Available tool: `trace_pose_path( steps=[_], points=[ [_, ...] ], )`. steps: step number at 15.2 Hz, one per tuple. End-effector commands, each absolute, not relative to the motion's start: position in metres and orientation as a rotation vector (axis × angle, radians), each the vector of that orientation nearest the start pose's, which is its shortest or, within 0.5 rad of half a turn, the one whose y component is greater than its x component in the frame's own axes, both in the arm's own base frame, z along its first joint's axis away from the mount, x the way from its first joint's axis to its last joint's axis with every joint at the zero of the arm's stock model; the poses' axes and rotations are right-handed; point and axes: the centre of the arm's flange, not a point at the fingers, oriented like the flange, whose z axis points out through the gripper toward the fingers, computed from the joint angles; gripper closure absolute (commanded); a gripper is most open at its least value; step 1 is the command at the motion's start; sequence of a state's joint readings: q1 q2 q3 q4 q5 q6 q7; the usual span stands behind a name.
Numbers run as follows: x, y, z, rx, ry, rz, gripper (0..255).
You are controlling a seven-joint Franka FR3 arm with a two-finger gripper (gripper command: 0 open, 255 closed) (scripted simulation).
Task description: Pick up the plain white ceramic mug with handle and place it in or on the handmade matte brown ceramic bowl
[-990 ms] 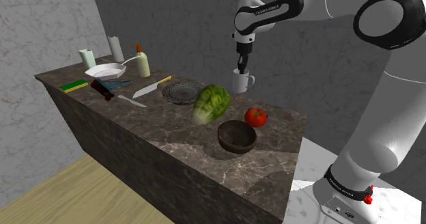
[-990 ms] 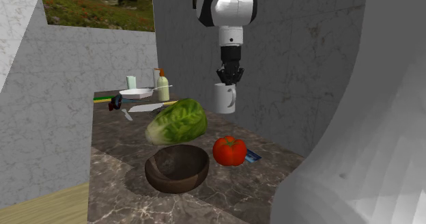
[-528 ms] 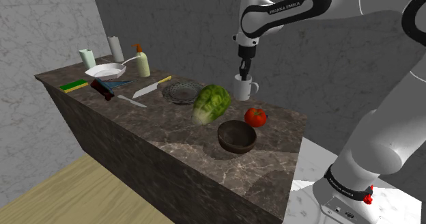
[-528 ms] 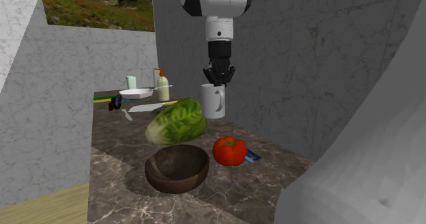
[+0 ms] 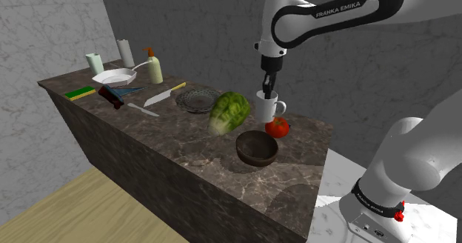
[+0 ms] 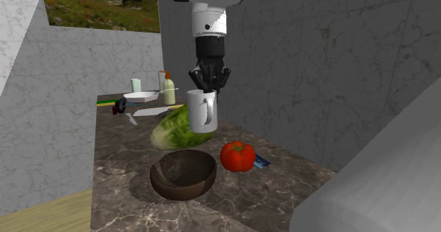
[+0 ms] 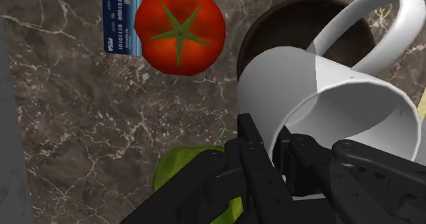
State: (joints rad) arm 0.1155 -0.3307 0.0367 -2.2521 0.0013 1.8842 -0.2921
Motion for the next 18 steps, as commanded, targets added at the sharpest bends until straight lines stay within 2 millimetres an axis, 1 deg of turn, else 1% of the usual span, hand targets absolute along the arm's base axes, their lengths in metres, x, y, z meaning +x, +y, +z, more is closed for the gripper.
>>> trace_pose_path(
  steps=[1,3,4,18],
  points=[
    [0.425,0.088,0.494,-3.074,-0.688,0.061,255],
    [0.406,0.106,0.496,-3.074,-0.688,0.061,255],
    [0.392,0.12,0.498,-3.074,-0.688,0.061,255],
    [0.392,0.12,0.424,-3.074,-0.688,0.061,255]
  ],
)
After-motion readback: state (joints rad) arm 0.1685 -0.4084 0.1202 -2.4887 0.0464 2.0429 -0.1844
